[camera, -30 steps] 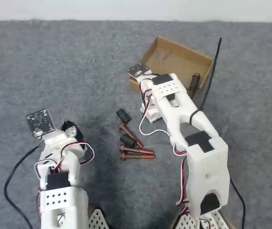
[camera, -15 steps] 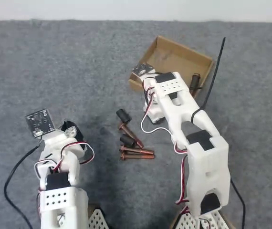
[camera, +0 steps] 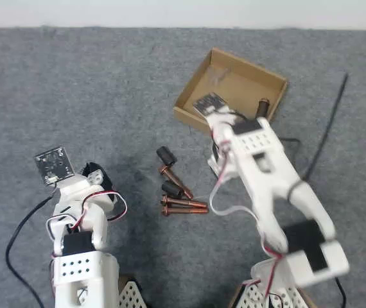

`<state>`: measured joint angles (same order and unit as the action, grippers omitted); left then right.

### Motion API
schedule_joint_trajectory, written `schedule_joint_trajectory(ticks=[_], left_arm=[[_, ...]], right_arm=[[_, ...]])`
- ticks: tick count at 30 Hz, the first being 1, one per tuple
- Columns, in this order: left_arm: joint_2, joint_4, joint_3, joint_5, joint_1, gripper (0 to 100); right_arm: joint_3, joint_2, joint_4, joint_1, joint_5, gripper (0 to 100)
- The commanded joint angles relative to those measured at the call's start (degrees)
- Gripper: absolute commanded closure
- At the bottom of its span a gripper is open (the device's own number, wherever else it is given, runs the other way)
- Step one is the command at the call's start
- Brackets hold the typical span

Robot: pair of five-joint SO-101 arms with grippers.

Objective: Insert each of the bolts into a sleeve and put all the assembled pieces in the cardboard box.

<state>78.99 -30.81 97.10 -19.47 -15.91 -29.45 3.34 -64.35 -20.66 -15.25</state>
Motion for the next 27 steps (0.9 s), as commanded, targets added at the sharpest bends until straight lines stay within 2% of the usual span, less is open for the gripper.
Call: schedule_joint_trajectory(ticks=[1,13,17,20,23,27], left_arm=[[1.1,1.6,-0.5,0.1,0.7,99],[0.5,-15.7,-10.7,0.0,2.6,99],[0.5,-27.5,-21.7,0.0,3.1,99],[0.4,-35.3,-30.6,0.0,6.8,99],[-3.1,-38.3,-38.3,0.0,8.7,99],[-16.7,-41.3,-50.1,0.0,8.4,99]], right_arm=[[-8.8,9.9,5.4,2.6,0.4,99.1],[-32.6,30.5,11.6,11.3,0.3,99.1],[-39.6,38.9,11.6,11.9,-1.9,99.1],[-43.4,43.6,13.4,15.1,-3.7,99.1],[-45.5,46.3,14.0,17.4,-3.9,99.1],[-45.8,46.7,14.0,17.5,-3.9,99.1]])
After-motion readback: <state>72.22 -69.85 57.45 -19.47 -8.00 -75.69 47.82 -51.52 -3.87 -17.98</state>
